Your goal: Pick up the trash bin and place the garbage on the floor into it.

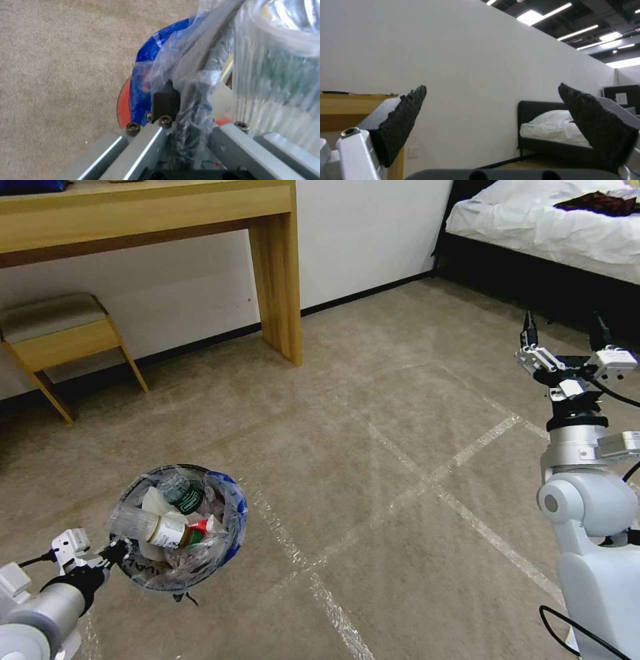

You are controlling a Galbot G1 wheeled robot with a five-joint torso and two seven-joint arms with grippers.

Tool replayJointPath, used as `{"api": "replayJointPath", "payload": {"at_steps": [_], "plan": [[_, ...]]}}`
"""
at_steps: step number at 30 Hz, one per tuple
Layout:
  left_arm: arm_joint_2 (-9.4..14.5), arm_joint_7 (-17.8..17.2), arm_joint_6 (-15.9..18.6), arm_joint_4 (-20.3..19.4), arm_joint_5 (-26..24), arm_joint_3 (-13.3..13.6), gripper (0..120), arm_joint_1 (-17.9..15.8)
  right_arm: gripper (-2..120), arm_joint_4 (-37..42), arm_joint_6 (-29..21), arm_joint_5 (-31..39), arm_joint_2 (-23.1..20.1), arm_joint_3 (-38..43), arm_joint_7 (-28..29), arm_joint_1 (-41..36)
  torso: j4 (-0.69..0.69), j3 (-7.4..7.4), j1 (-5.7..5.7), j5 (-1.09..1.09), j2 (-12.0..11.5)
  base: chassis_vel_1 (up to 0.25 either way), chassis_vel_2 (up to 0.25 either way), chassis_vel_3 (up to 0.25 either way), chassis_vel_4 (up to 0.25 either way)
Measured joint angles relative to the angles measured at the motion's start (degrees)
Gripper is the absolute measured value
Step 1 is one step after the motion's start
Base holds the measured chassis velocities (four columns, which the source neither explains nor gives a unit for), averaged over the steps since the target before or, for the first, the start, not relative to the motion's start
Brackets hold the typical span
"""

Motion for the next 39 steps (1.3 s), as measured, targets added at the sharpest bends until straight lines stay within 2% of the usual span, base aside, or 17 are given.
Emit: {"api": "replayJointPath", "payload": {"at_steps": [39], "plan": [[0.21, -0.14, -0.03, 0.02, -0.34, -0.36, 0, -0.22, 100, -1.15, 0.45, -0.28, 0.09, 0.26, -0.06, 0.43, 0.00, 0.00, 0.00, 0.00, 0.00, 0.000, 0.000, 0.000, 0.000]]}}
